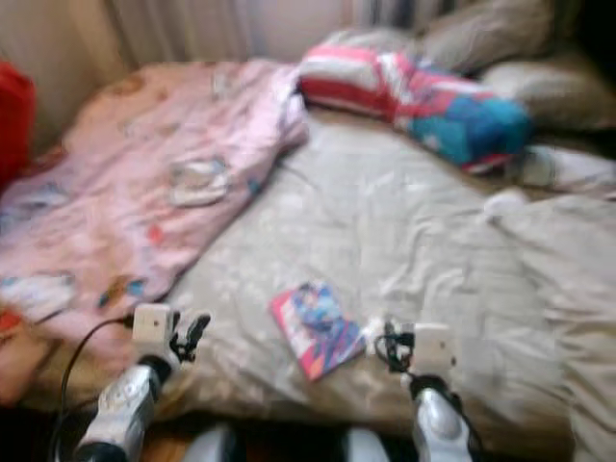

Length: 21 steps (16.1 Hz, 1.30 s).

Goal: Clean up the room

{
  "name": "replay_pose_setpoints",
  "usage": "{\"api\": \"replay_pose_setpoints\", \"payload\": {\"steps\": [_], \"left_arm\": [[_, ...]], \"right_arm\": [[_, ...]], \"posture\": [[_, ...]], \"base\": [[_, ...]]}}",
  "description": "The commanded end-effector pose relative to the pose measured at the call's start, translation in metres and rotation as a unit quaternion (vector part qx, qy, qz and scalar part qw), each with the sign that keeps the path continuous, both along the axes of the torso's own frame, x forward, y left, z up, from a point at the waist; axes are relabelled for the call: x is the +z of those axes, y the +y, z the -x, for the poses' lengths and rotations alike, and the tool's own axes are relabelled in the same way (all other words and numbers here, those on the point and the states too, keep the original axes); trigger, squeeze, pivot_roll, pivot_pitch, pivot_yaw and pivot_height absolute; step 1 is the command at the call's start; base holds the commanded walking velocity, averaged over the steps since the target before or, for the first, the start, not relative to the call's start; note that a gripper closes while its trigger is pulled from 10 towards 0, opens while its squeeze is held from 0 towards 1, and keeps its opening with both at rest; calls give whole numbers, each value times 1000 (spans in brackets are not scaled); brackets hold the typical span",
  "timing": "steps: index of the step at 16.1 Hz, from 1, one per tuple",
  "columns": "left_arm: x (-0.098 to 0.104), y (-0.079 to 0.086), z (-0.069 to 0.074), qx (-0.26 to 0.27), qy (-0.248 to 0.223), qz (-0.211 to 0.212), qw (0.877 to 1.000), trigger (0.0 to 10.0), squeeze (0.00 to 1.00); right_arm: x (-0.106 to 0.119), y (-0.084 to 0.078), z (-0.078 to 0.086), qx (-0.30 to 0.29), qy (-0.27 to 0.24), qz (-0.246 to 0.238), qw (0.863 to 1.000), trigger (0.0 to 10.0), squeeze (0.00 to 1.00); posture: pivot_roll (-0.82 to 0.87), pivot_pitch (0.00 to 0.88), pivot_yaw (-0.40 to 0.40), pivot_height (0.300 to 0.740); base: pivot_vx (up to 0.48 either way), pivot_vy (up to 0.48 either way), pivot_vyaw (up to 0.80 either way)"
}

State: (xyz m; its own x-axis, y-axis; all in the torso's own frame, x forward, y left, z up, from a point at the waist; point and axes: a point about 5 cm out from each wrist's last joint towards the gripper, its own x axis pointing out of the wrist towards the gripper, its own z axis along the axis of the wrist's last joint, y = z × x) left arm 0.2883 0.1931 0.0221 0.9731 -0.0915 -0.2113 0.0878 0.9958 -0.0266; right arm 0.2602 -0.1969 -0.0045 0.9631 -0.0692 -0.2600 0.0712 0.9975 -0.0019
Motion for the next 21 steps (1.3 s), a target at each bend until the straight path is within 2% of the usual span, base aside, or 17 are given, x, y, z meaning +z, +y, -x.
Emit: {"api": "replay_pose_setpoints", "payload": {"steps": [1, 4, 5, 7, 9, 13, 15, 16, 17, 18, 21], "left_arm": [[-6, 11, 7, 13, 17, -9, 1000, 10000, 0], [-7, 10, 7, 6, 20, -1, 1000, 10000, 0], [-6, 7, 6, 3, 22, 8, 1000, 10000, 0], [3, -3, -1, -16, 3, 21, 1000, 10000, 0], [5, -8, -4, -20, -2, 19, 1000, 10000, 0], [21, -20, -13, -21, -36, 38, 998, 10000, 0], [34, -26, -16, -25, -60, 47, 997, 10000, 0], [39, -27, -17, -26, -70, 48, 996, 10000, 0], [43, -28, -17, -27, -76, 49, 996, 10000, 0], [50, -27, -15, -28, -88, 51, 994, 10000, 0], [67, -24, -12, -28, -109, 49, 992, 10000, 0]], "right_arm": [[-3, 9, 2, 6, 3, -11, 1000, 10000, 0], [-5, 4, 2, -17, 15, -12, 1000, 10000, 0], [-7, 2, 1, -16, 30, -4, 999, 10000, 0], [-8, 1, -5, -17, 52, -19, 998, 10000, 0], [-4, 3, -12, -11, 50, -31, 998, 10000, 1000], [7, 13, -28, 19, 45, -23, 999, 10000, 1000], [13, 12, -36, 22, 42, -21, 999, 10000, 1000], [15, 9, -39, 19, 42, -19, 999, 10000, 816], [17, 7, -41, 18, 42, -18, 999, 10000, 286], [19, 6, -43, 19, 40, -18, 999, 10000, 0], [27, 7, -52, 17, 37, -18, 999, 10000, 0]], "posture": [[-51, 151, 19, 646], [-46, 160, 18, 646], [-44, 173, 15, 646], [-21, 212, 12, 646], [-7, 254, 11, 646], [23, 328, 11, 646], [43, 373, 14, 646], [51, 386, 18, 646], [55, 390, 19, 646], [68, 419, 26, 646], [99, 472, 39, 646]], "base": [[326, 0, 0], [0, 0, 0], [0, 0, 0], [0, 0, 0], [0, 0, 0], [0, 0, 0], [0, 0, 0], [0, 0, 0], [0, 0, 0], [0, 0, 0], [0, 0, 0]]}}
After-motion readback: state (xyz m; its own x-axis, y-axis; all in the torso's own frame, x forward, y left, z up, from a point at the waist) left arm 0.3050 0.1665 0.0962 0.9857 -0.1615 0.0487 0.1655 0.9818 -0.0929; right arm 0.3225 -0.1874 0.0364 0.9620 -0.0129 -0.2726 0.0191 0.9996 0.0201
